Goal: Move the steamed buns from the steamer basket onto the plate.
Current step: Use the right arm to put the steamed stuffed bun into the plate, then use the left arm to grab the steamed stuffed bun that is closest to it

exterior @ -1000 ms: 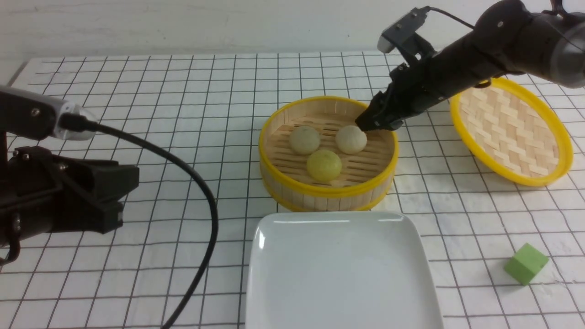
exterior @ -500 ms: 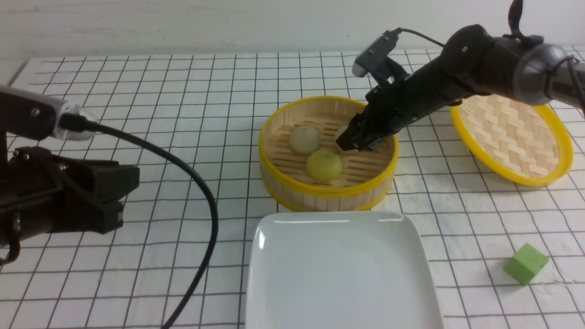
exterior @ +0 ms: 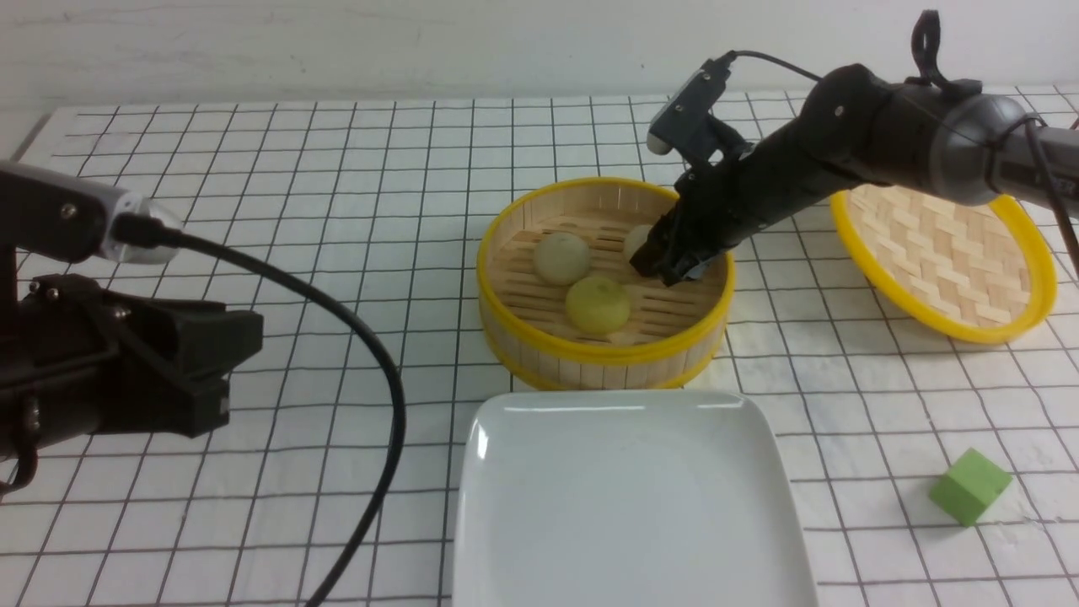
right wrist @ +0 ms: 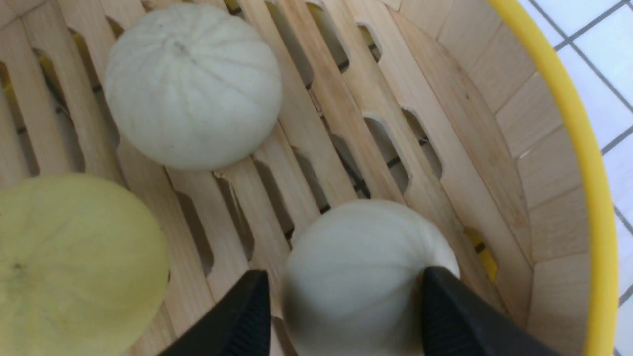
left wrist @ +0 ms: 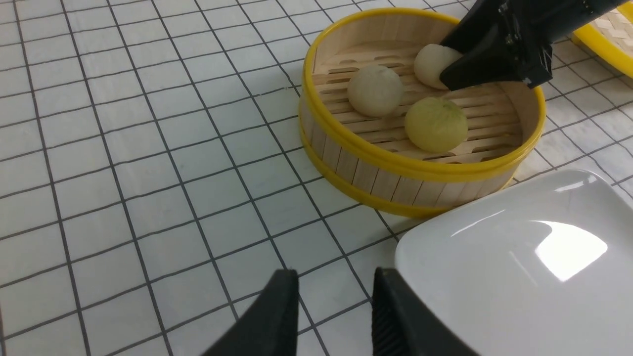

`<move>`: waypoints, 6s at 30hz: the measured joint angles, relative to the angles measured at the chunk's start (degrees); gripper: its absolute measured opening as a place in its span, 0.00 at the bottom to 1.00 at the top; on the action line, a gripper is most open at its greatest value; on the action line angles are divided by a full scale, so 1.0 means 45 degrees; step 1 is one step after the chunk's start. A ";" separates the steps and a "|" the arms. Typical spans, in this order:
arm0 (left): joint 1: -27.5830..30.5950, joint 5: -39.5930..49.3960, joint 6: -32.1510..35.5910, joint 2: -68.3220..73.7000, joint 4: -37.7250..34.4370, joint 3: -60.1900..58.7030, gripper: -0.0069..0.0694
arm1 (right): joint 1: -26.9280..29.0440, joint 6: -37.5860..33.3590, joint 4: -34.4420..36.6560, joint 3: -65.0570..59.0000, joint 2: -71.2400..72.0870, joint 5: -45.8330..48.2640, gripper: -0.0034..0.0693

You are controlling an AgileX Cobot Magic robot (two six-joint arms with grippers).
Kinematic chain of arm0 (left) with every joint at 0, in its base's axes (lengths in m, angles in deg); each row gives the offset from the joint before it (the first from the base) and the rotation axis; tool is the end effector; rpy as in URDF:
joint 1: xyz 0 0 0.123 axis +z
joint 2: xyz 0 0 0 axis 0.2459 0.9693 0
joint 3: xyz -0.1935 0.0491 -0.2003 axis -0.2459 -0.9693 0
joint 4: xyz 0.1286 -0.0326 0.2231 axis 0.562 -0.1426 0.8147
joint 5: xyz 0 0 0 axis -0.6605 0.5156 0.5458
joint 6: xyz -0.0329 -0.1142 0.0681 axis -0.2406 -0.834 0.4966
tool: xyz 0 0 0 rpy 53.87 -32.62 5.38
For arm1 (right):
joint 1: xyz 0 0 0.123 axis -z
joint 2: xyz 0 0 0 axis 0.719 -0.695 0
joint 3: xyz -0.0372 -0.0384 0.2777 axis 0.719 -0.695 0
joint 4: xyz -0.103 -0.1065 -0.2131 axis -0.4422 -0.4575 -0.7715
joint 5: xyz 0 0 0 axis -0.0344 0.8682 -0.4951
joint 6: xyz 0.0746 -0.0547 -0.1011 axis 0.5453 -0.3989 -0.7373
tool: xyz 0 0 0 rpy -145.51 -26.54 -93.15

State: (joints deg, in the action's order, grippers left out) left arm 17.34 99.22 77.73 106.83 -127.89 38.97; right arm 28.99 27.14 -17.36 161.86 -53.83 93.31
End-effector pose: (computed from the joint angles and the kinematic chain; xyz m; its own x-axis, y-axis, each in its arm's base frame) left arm 0.2297 -0.0491 0.2686 -0.4471 0.1604 -0.8800 0.4333 0.8995 -0.0562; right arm 0.4881 0.1937 0.1542 -0.4332 -0.6016 -0.6712 -0.7601 0.6440 -0.0867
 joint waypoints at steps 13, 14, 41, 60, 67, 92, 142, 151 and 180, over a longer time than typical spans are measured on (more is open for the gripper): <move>0.0000 -0.0011 0.0000 0.0000 0.0000 0.0000 0.41 | 0.0000 0.0000 -0.0047 0.0000 0.0130 -0.0114 0.08; 0.0000 -0.0011 0.0000 0.0000 0.0000 0.0000 0.41 | 0.0000 0.0000 -0.0093 0.0000 0.0202 -0.0100 0.08; 0.0000 -0.0585 0.0000 0.0000 -0.0055 0.0000 0.41 | -0.0004 0.3997 -0.0956 -0.0032 0.6345 0.8206 0.08; 0.0000 -0.0354 0.0000 0.0000 -0.0193 0.0000 0.41 | -0.0014 0.2596 -0.0367 -0.4219 0.2857 0.6214 0.08; 0.0000 -0.0343 0.0000 0.0000 -0.0199 0.0000 0.41 | -0.0014 0.2342 -0.0321 -0.4219 0.2857 0.6046 0.11; 0.0000 -0.0303 0.0000 0.0000 -0.0199 0.0000 0.41 | -0.0014 0.2736 -0.0441 -0.2114 0.7427 0.6091 0.76; -0.4559 0.2979 -0.0946 0.7344 0.3698 0.8370 0.41 | -0.0014 0.9248 -0.6378 -0.6785 1.6775 0.7389 0.75; -0.6937 -0.1514 -0.1796 0.9087 0.5904 0.8423 0.41 | -0.0014 0.9248 -0.6713 -0.6868 1.6775 0.7390 0.75; -0.6980 -0.0901 -0.2353 1.4378 0.6393 1.1841 0.41 | -0.0014 0.9248 -0.6713 -0.6868 1.6901 0.7653 0.75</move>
State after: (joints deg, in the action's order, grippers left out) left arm -14.08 95.16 67.14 171.53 -99.12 92.25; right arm 28.93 68.76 -47.57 130.96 22.22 127.74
